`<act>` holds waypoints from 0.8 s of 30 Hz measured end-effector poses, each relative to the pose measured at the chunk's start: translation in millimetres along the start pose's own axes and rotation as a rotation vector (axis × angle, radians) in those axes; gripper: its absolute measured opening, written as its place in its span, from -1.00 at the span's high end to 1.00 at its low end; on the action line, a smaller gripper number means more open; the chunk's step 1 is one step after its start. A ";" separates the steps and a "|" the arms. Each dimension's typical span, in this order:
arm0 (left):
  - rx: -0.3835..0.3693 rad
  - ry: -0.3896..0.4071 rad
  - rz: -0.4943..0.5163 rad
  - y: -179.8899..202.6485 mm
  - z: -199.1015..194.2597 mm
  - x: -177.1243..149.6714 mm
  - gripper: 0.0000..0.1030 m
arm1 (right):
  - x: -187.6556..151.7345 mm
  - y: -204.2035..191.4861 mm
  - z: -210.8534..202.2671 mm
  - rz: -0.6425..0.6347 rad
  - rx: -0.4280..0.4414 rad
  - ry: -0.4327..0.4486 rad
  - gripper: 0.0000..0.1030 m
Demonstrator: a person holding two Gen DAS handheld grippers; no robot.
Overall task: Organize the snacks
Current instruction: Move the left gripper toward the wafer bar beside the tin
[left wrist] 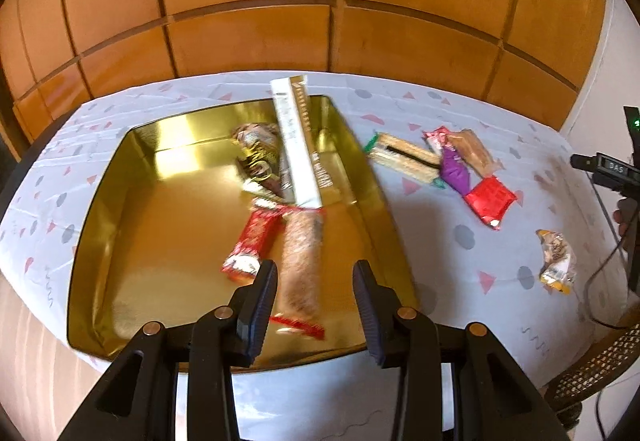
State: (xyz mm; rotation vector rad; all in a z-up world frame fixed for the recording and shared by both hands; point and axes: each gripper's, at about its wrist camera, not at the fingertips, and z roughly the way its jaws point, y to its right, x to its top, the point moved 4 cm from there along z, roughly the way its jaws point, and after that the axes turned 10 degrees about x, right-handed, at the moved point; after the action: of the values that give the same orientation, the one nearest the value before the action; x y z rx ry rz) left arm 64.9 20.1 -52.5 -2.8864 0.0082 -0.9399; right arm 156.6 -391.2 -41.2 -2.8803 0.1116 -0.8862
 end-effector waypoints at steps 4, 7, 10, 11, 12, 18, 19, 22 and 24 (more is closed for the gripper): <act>-0.043 0.017 0.057 21.8 -4.5 21.4 0.23 | 0.9 3.1 1.2 0.041 0.051 -0.002 -0.99; -0.092 -0.004 0.075 39.5 -0.8 39.7 0.23 | 0.9 2.6 -0.2 0.018 0.039 0.000 -0.99; -0.138 -0.034 0.088 59.3 5.0 56.9 0.23 | 2.0 1.6 -6.9 0.017 0.043 0.016 -0.99; -0.154 -0.045 0.094 67.2 8.2 63.0 0.23 | 3.6 -2.0 -4.9 0.016 0.044 0.019 -0.99; -0.165 -0.055 0.098 73.3 12.0 68.2 0.23 | 4.3 -1.5 -4.6 0.020 0.049 0.023 -0.99; -0.155 -0.170 0.048 104.1 57.6 102.5 0.23 | 7.5 -4.9 -5.3 0.004 0.046 0.040 -0.99; -0.162 -0.207 0.022 108.7 69.7 107.9 0.23 | 7.2 -6.4 -4.6 -0.001 0.044 0.040 -0.99; -0.135 -0.285 -0.033 114.0 100.2 114.6 0.23 | 7.1 -12.3 -6.0 -0.035 0.041 0.042 -0.99; -0.110 -0.333 -0.071 116.0 118.3 114.9 0.23 | 7.3 -14.5 -6.5 -0.047 0.042 0.045 -0.99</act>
State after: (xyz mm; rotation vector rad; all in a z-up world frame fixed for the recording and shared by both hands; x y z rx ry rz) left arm 230.5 -87.9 -92.0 -3.1258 -0.0724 -0.4698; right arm 159.5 -378.3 -29.8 -2.8356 0.0298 -0.9504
